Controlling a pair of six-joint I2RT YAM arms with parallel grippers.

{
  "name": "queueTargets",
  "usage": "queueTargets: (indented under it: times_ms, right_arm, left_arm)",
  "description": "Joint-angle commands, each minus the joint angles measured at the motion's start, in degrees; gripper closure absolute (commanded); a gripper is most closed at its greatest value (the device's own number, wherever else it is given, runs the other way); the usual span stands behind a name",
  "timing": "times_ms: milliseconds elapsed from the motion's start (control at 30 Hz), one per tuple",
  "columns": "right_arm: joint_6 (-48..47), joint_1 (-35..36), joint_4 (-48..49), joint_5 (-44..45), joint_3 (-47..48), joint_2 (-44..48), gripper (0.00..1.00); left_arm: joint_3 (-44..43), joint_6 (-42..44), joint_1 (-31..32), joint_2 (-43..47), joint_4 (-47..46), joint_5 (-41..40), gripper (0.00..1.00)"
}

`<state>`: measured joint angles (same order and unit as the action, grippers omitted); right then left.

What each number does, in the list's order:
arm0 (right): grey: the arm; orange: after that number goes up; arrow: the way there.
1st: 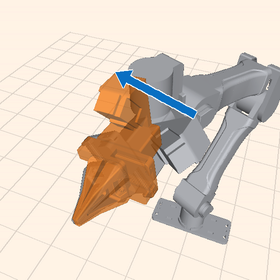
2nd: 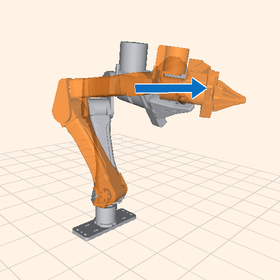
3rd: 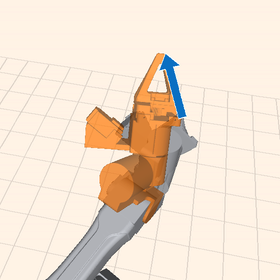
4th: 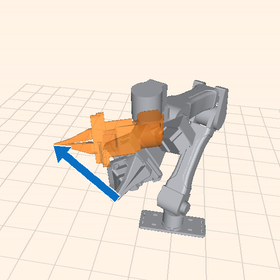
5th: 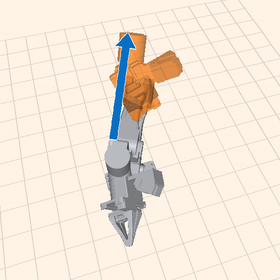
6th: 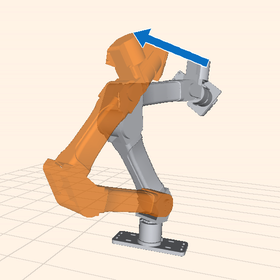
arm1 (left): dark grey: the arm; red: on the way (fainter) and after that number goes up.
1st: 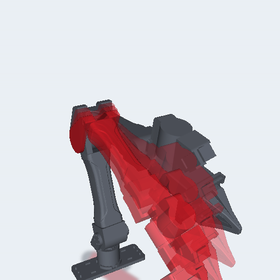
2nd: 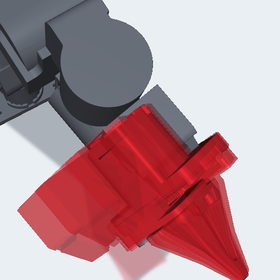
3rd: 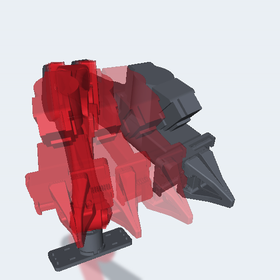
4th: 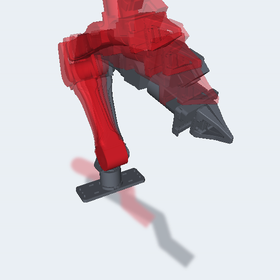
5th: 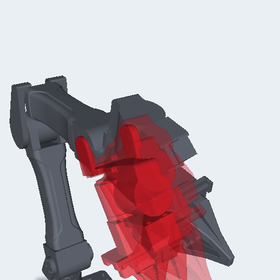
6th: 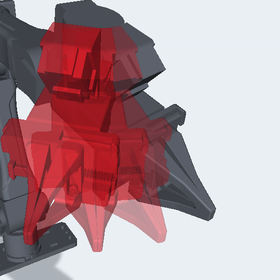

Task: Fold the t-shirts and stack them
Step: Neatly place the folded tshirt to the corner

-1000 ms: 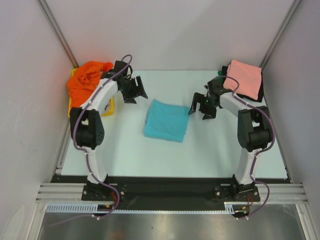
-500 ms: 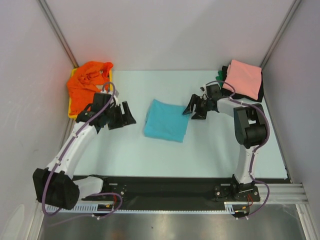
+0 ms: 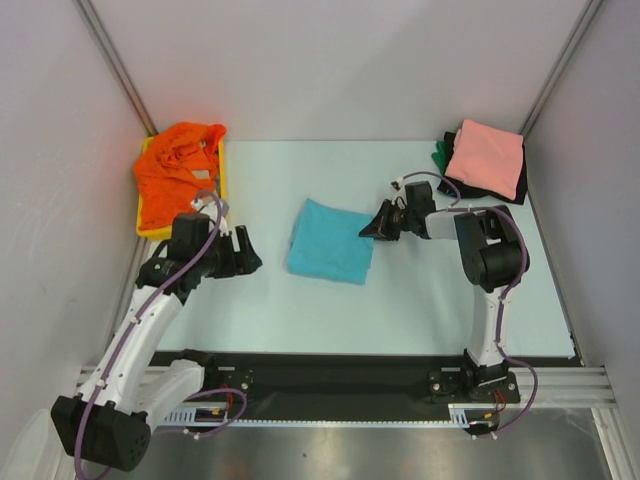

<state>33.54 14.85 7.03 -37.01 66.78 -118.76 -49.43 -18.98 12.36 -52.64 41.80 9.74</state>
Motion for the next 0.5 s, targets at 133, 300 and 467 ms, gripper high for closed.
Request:
queueTargets:
  times_ms: [133,300,467]
  right_arm:
    - [-5.14,-2.54,-2.61,0.35,-0.08,4.84,1.0]
    - [-12.25,-5.27,-13.08,6.51,3.17,12.05,1.0]
    - [-17.8,-7.03,-21.43,12.22,8.53,14.96,1.0]
  left_arm:
    - [2.14,1.23,0.21,2.46,-4.97,-0.16,0.2]
    - [2.32,1.23,0.21,2.28,-5.33,0.1,0.2]
    - [2.41,1.14,0.03,2.46,-5.15,-0.33,0.21]
